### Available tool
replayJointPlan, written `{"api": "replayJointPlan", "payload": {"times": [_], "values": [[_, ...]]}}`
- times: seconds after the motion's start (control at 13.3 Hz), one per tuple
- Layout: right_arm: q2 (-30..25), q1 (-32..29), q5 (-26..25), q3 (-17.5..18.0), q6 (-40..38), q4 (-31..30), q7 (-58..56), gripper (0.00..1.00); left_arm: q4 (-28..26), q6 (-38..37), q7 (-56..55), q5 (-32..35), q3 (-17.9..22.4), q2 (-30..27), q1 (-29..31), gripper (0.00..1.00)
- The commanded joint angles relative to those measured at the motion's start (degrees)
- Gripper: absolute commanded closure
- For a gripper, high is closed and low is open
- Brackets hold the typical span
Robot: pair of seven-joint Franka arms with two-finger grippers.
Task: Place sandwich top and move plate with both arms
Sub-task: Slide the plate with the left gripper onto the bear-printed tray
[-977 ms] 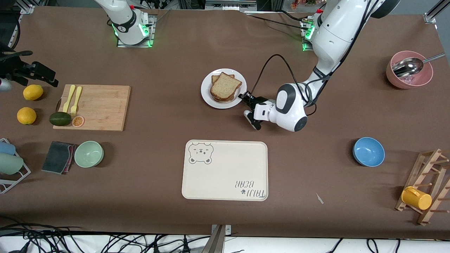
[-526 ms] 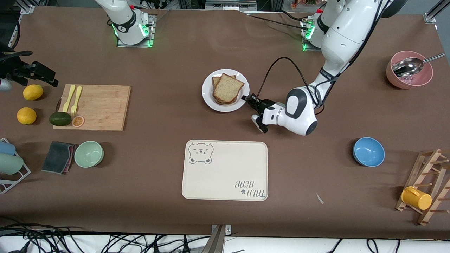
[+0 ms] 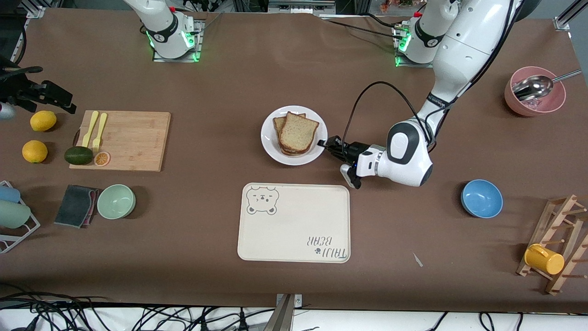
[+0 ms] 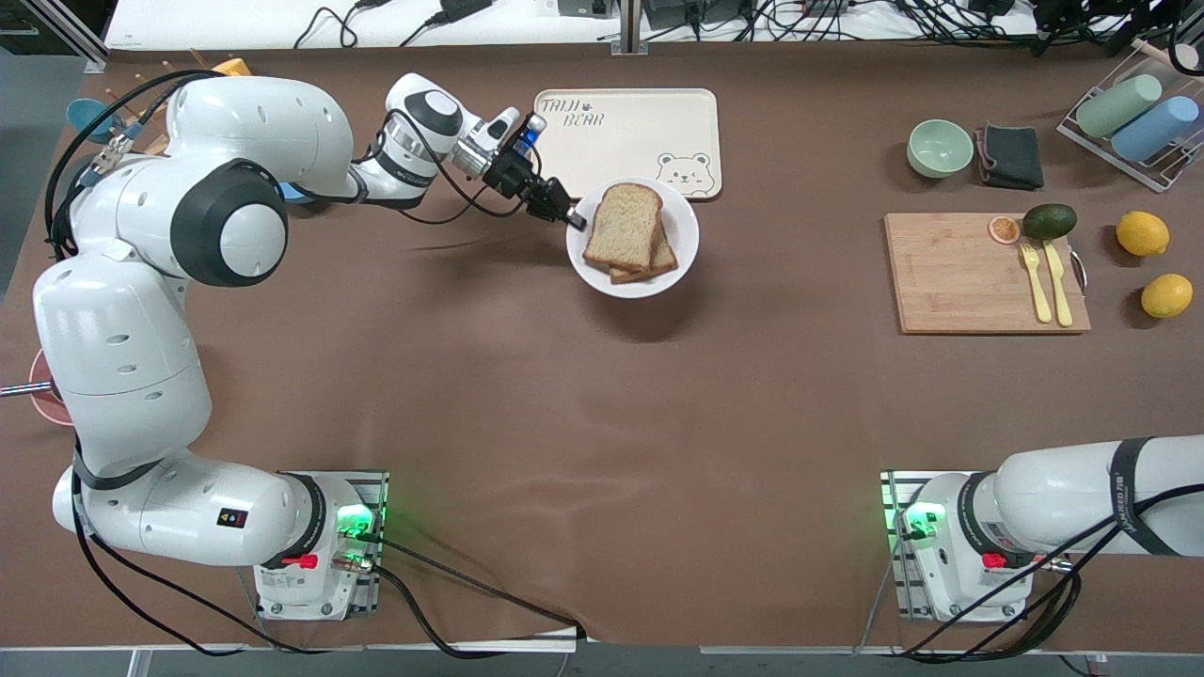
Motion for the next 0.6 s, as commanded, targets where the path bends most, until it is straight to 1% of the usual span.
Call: {"api": "replayJointPlan", "payload": {"times": [0.0,0.23,0.45,0.53], "values": [[0.0,-0.2,0.9,-0.1,-0.7,0.5,0.3,0.00,5.9,0.3,-3.1,-2.7,-0.1,4.0,-0.4,1.00],[0.0,-0.2,0.9,-0.1,-0.7,0.4,0.3,0.00,12.5,0.3,-7.2,-2.6,-0.1,8.1,-0.5,1.00],[0.0,-0.2,0.9,-0.1,-0.7,0.5,0.3,0.00,21.0,0.3,-12.9,-2.1,-0.1,13.7,-0.6,1.00],[0.1,-0.2,0.9,-0.1,-0.7,0.5,0.3,0.00,22.3,0.3,-13.7,-2.0,-0.1,14.2,-0.6,1.00]]}}
